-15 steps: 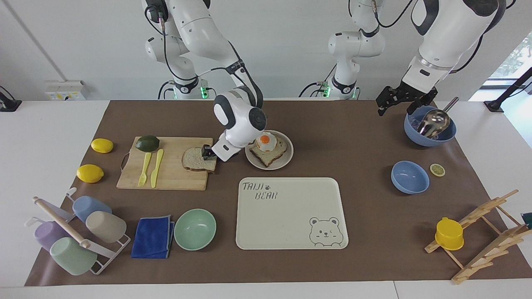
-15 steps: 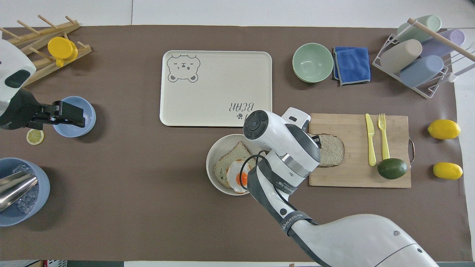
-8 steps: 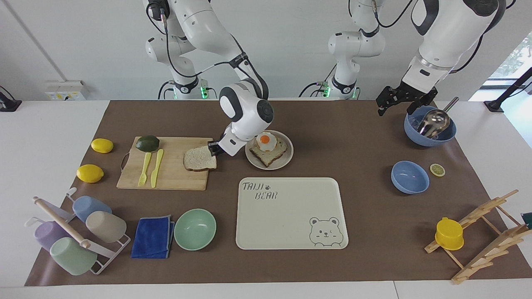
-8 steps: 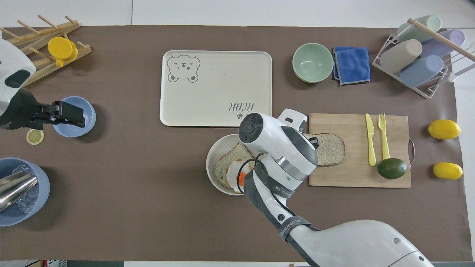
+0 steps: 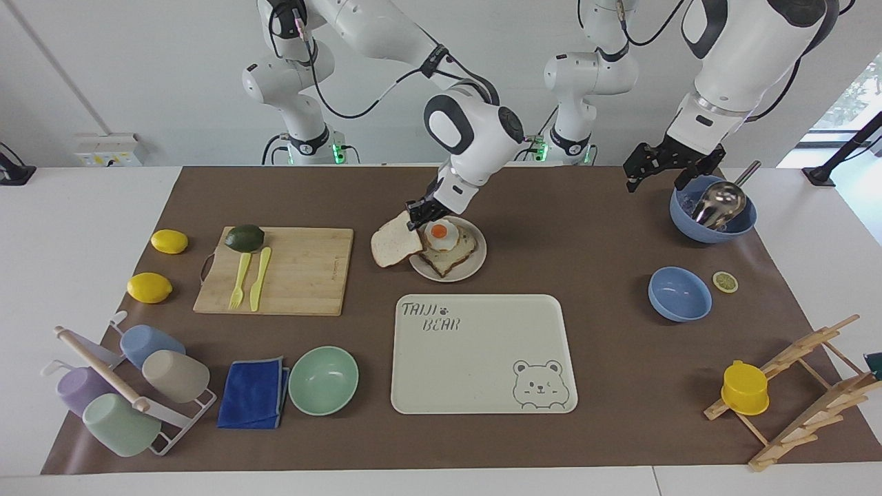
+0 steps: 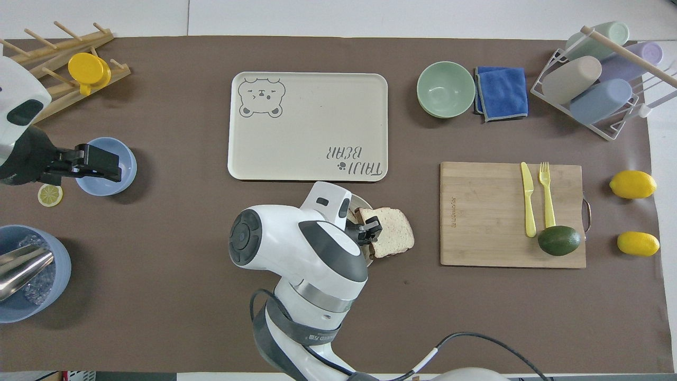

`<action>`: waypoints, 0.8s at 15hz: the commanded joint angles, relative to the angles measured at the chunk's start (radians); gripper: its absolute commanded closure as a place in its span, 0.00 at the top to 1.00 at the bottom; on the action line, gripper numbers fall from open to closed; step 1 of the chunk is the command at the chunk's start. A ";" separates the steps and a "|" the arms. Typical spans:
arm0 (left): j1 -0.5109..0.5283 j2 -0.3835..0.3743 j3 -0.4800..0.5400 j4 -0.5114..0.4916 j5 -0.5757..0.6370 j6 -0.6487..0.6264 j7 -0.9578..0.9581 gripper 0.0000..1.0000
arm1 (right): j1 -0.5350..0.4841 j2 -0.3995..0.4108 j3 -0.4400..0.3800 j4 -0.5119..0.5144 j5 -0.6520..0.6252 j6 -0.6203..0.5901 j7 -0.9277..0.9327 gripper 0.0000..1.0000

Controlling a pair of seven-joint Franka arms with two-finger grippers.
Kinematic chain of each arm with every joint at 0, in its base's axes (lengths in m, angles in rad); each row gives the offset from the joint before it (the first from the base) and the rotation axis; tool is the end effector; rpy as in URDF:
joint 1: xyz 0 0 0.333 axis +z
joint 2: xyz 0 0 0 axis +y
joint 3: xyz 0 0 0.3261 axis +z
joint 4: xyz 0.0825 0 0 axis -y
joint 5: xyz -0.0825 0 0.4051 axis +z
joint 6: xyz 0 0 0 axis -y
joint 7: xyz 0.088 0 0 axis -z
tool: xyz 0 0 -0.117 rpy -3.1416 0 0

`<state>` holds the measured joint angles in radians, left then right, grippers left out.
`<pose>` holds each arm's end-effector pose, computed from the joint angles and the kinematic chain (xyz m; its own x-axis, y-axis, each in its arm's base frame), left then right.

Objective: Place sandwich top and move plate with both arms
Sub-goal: 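Carry the bread slice with the right gripper onto the egg plate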

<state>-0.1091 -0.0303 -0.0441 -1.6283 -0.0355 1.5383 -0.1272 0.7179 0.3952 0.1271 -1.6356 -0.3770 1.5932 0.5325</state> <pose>0.5534 -0.0901 0.6109 0.9976 -0.0268 -0.0635 -0.0252 -0.9993 0.0263 0.4584 0.4415 0.3600 0.9165 0.3350 -0.2188 0.3996 -0.7933 0.4592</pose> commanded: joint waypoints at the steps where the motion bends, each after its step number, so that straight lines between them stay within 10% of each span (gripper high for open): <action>1: 0.016 -0.030 -0.006 -0.030 -0.012 0.006 0.009 1.00 | 0.011 0.020 0.008 0.023 0.056 0.074 0.047 0.00; 12: 0.016 -0.031 -0.006 -0.033 -0.012 0.005 0.009 1.00 | 0.018 0.045 0.006 -0.001 0.231 0.336 0.239 0.00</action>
<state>-0.1091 -0.0303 -0.0442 -1.6283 -0.0355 1.5378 -0.1272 0.7403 0.4216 0.1264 -1.6341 -0.1884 1.8777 0.7235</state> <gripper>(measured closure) 0.000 0.921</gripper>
